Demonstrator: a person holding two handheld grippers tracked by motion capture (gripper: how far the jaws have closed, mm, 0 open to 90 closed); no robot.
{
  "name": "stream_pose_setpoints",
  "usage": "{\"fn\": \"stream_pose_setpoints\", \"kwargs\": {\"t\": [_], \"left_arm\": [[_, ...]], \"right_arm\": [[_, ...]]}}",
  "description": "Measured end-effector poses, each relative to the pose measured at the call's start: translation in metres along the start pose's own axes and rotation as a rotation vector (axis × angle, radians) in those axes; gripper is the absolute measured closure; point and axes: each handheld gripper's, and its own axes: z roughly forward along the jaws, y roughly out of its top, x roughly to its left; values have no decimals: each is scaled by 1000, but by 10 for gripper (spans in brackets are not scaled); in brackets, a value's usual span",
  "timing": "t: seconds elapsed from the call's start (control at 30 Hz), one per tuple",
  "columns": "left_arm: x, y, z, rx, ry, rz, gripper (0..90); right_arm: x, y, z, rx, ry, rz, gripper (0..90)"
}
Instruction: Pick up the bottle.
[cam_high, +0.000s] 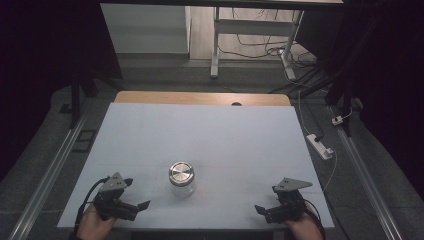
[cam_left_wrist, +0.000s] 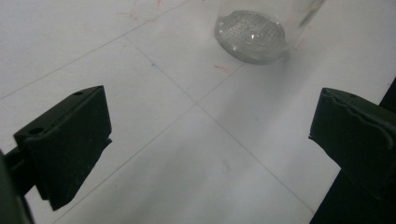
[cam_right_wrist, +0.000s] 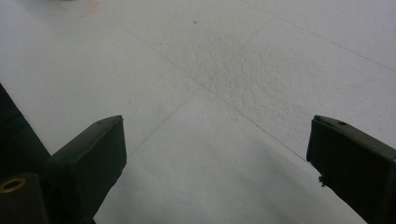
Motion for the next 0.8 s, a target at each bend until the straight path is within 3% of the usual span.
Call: {"fn": "stream_pose_setpoints", "kwargs": {"t": [0.27, 0.4, 0.8], "left_arm": [[1, 7, 10, -2, -46, 7, 0], [0, 13, 17, -9, -72, 31, 0], [-4, 33, 40, -22, -103, 71, 0]], "right_arm": [[-1, 0, -1, -12, 1, 19, 31], [-3, 0, -2, -17, 1, 31, 22], [-5, -1, -3, -27, -3, 56, 0]]}}
